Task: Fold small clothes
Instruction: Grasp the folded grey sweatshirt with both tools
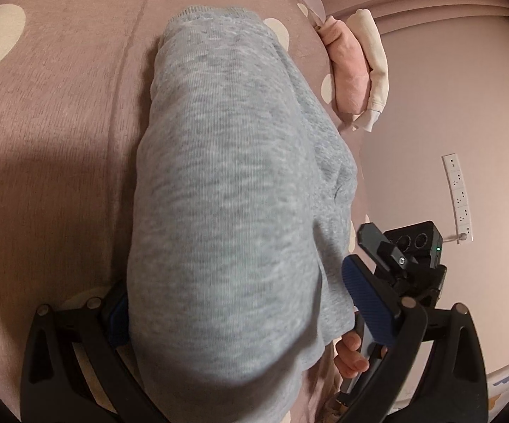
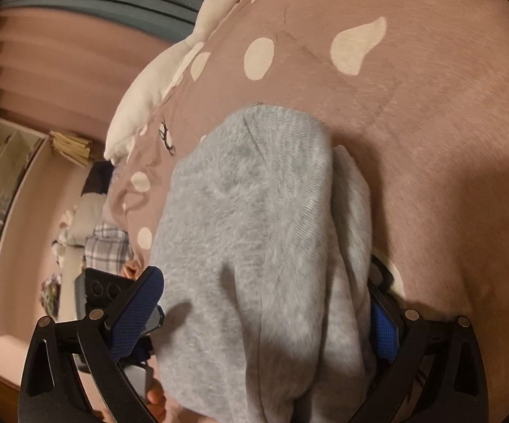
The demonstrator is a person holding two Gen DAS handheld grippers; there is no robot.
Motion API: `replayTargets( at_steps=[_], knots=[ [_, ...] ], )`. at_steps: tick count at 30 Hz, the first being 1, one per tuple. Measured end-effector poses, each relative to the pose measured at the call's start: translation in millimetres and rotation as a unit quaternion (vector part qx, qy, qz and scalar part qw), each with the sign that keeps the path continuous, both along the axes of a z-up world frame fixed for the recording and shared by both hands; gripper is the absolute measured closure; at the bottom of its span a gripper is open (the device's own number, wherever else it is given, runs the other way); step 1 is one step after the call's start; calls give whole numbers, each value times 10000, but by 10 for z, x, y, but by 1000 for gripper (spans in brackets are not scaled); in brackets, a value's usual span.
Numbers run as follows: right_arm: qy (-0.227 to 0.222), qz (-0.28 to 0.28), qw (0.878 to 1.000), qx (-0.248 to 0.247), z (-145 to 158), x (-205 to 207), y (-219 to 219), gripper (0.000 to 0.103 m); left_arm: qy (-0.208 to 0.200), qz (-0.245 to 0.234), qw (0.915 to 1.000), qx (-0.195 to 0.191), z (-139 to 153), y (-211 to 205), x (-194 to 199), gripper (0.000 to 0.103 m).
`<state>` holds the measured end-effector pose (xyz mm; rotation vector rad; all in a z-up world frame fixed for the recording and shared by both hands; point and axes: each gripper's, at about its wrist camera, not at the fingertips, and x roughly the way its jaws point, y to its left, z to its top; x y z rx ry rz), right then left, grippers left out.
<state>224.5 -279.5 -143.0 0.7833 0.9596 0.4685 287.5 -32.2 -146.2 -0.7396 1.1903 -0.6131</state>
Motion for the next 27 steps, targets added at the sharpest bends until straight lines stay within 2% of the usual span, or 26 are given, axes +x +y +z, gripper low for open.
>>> replayTargets(
  at_steps=[2,4,6,8,13,15,18,23,27],
  knots=[
    [-39,-12,9999,-143,0,-24,11,8,-48,10,10000,35,7,-2,-10,3],
    [-8,-41,9997,-240,-20,-27,10,23,-96,20,9999,129,15,-10,-22,7],
    [90,-126,9994,-313,-69,-35,-42,45,-125,45,9995,269,19,3,-30,15],
    [133,-191,9995,-230,-93,-41,-84,52,-123,79,9992,371,10,26,-34,25],
    [31,-210,9989,-410,-73,-84,-56,61,-175,115,9979,608,7,43,-51,35],
    [-62,-195,9980,-605,-30,-99,24,70,-240,133,9967,761,26,29,-73,39],
    [-259,-167,9947,-985,60,-130,138,73,-252,215,9956,881,27,32,-89,42],
    [-513,-198,9904,-1271,185,-170,220,75,-436,201,9922,1150,93,-19,-129,44],
    [-728,-137,9869,-1437,278,-232,303,76,-566,178,9913,1175,135,-7,-190,45]
  ],
)
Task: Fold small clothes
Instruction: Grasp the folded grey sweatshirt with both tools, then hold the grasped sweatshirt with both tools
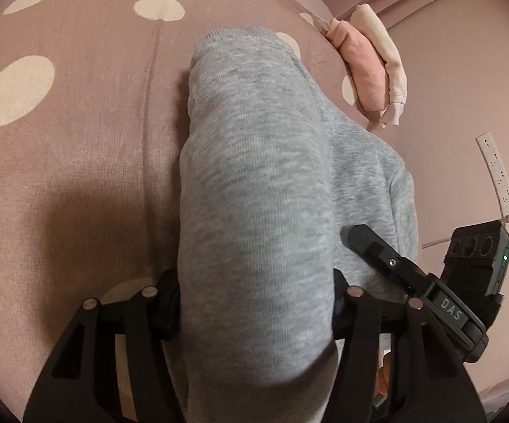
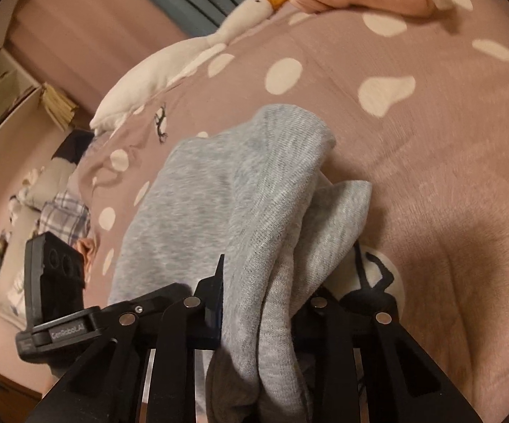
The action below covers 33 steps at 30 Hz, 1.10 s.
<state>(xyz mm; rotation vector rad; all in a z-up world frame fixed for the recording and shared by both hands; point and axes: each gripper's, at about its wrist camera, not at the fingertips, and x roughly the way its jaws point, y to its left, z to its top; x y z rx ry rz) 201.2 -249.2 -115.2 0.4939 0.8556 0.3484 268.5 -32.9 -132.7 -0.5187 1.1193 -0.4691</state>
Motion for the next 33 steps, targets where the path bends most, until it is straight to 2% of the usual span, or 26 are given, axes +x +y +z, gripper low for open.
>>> replayTargets(
  at_steps=[8,18,24,33],
  knots=[
    [-246,166,9996,-13,62,-185,99,76,-327,-34,9990,312,171,47,-216,45],
    [-364,402,9985,17,153,-321,280,76,-456,33,9982,388,261,138,-397,45],
    [-380,527,9978,95,132,-374,410,76,-531,172,9971,520,295,281,-531,45],
    [-522,708,9961,-75,114,-243,772,76,-686,591,9935,696,339,664,-583,45]
  ],
)
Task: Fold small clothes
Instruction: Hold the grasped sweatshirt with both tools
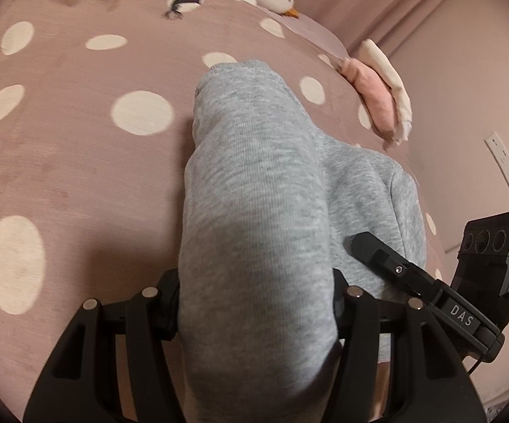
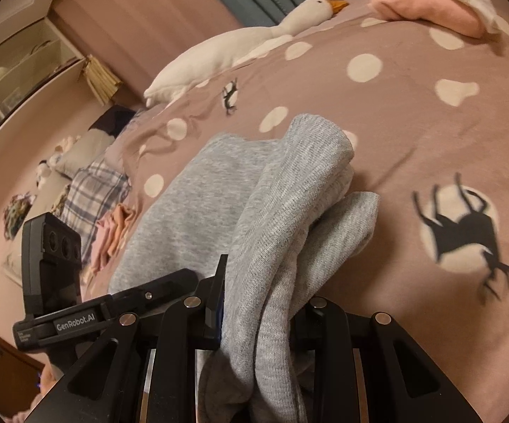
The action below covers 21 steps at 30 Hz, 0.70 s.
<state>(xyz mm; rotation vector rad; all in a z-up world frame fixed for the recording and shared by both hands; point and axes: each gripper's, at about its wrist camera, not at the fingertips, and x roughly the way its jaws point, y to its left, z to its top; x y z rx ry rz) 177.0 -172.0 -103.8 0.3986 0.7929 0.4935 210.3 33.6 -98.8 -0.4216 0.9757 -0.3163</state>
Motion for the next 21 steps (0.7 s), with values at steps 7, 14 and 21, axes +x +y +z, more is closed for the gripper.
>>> replayTargets(
  at_steps=[7,14,21],
  knots=[
    [-136,139,9994,-271,-29,127,226,76,95,146,9998,-98,-123,202,123,45],
    [-220,183,9985,-468,16,210,233,76,49,104,9999,-129,-134,154,262,44],
    [-167,89,9984,-527,-11,270,186,76,113,0,9999,-78,-225,110,352,43]
  ],
)
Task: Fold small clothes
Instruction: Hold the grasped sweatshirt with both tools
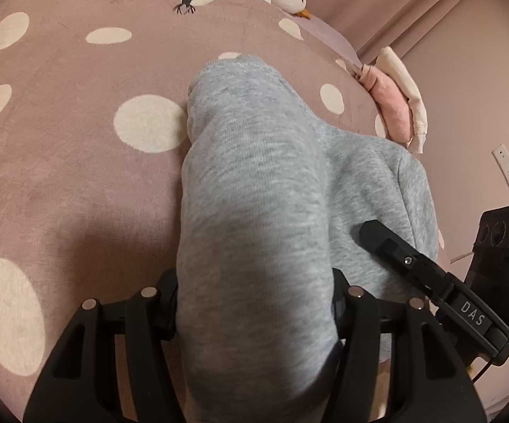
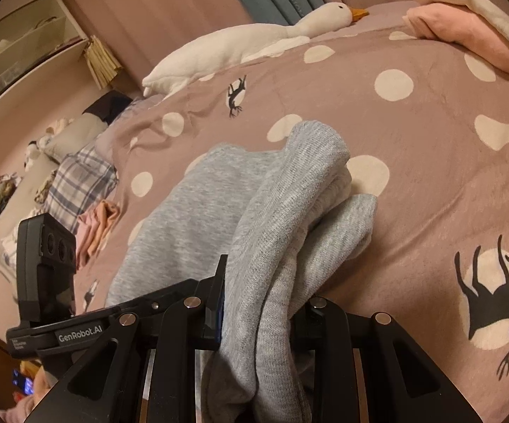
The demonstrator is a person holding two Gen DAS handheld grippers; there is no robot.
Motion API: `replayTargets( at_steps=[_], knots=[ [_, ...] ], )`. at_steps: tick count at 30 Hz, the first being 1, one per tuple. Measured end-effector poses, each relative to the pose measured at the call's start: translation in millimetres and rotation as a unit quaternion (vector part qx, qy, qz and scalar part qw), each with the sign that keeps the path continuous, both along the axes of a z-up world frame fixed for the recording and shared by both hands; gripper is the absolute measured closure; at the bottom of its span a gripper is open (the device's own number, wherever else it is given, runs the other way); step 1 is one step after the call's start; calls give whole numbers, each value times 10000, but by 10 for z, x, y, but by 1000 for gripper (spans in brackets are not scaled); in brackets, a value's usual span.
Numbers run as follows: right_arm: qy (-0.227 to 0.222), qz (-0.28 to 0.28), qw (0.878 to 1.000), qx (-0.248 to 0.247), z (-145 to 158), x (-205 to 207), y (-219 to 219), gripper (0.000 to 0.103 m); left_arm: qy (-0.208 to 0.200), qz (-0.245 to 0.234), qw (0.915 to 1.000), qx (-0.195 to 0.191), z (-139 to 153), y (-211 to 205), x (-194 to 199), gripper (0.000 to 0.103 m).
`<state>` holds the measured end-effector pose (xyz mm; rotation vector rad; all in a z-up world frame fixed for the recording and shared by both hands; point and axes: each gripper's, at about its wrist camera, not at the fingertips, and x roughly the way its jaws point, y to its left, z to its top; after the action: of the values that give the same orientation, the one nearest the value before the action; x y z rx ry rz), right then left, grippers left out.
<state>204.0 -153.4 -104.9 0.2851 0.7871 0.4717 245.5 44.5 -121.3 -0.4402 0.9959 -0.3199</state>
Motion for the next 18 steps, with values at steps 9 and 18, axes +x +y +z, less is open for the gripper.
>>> replayTargets(
  at_steps=[9,18],
  knots=[
    [289,-120,9995,95,-112,57,-75,76,99,-94,9999,1,-97,28,36,37],
    [734,-353,9953,516,-279,59,-268,73,68,-197,9996,190,-99,-22,42,33]
  ],
)
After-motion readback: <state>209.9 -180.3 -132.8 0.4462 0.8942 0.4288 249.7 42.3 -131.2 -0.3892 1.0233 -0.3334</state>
